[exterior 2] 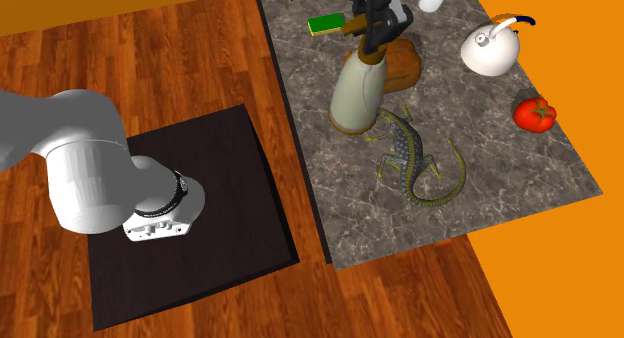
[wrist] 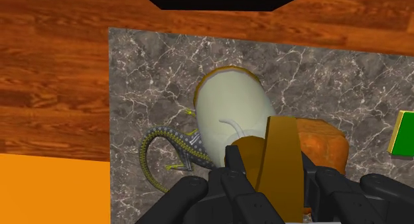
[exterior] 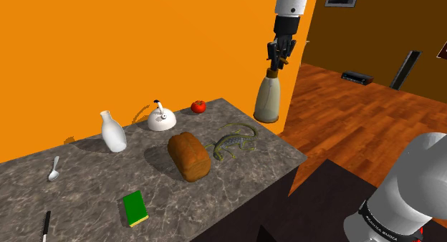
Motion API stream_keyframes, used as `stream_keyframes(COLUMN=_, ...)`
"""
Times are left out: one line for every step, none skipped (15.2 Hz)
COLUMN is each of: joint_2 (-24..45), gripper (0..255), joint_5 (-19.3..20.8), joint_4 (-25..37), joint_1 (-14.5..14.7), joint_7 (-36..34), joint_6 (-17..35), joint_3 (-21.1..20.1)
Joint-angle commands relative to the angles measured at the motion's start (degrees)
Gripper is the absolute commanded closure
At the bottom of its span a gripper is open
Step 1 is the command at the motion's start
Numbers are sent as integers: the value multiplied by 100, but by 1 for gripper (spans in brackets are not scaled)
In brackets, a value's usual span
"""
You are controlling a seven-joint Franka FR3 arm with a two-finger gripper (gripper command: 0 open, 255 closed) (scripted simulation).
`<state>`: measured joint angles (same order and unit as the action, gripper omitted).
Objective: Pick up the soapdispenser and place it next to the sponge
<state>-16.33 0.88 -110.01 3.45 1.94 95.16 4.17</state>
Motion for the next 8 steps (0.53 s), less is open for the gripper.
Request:
stream_keyframes(joint_2=12, gripper=255, joint_5=-41, joint_4=4, joint_1=97, joint_7=-256, joint_6=9, joint_3=-166)
stream_keyframes(joint_2=18, gripper=255, joint_5=-63, joint_4=9, joint_1=149, joint_7=-395, joint_6=9, joint_3=-258)
stream_keyframes(joint_2=29, gripper=255, joint_5=-85, joint_4=21, joint_1=202, joint_7=-534, joint_6=9, joint_3=-349)
stream_keyframes(joint_2=47, gripper=255, joint_5=-106, joint_4=39, joint_1=255, joint_7=-673, joint_6=9, joint_3=-440)
stream_keyframes(joint_2=71, gripper=255, joint_5=-127, joint_4=63, joint_1=308, joint_7=-812, joint_6=9, joint_3=-531)
stream_keyframes(joint_2=100, gripper=255, joint_5=-147, joint_4=94, joint_1=360, joint_7=-951, joint_6=9, joint_3=-622)
stream_keyframes(joint_2=136, gripper=255, joint_5=-166, joint_4=131, joint_1=412, joint_7=-1090, joint_6=8, joint_3=-712)
stream_keyframes(joint_2=177, gripper=255, joint_5=-182, joint_4=175, joint_1=465, joint_7=-1229, joint_6=7, joint_3=-802)
